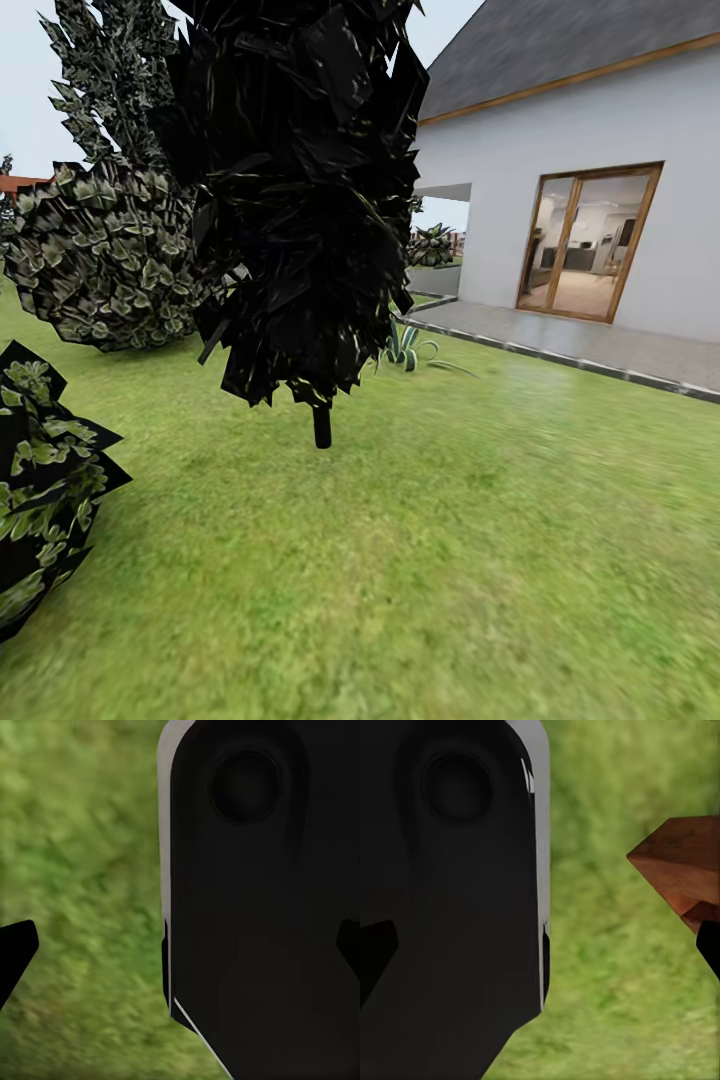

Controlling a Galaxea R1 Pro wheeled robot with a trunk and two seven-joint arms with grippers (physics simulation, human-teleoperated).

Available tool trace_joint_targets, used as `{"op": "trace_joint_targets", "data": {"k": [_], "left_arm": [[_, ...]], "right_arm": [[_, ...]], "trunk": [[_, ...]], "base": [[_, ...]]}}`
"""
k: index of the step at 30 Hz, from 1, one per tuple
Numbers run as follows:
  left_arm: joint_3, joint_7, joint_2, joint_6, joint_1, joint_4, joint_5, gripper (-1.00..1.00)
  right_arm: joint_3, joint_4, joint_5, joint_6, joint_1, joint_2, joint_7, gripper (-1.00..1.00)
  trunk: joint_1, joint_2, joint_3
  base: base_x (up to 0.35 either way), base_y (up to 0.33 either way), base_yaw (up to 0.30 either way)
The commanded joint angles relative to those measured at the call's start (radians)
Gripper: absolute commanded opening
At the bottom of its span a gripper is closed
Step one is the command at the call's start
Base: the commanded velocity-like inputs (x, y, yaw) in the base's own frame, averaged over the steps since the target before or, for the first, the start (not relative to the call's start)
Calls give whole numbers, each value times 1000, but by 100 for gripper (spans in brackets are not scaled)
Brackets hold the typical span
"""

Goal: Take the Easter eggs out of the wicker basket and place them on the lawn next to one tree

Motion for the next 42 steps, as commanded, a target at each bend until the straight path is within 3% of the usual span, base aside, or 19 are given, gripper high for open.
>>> {"op": "trace_joint_targets", "data": {"k": [1, 7, 16, 24, 42], "left_arm": [[0, -1, 0, 0, 1, -2, 0, 100], [0, -1, 1, 0, 1, -2, 0, 100], [0, -2, 0, 0, 1, -2, 0, 100], [0, -1, 0, 0, 1, -2, 0, 100], [0, -1, 0, 0, 1, -2, 0, 100]], "right_arm": [[-1, 0, -2, 1, -1, 1, 3, 100], [0, -1, -2, -8, -1, 5, 4, 100], [4, 6, -2, -10, -1, 7, 4, 100], [5, 22, -2, -9, -1, 20, 5, 100], [4, 31, -2, -9, -1, 20, 5, 100]], "trunk": [[0, 0, -1], [0, 0, -1], [0, 0, 0], [0, 0, 1], [0, 0, 10]], "base": [[8, 0, 0], [27, 0, 0], [308, 0, -12], [343, 0, -256], [344, 0, -298]]}}
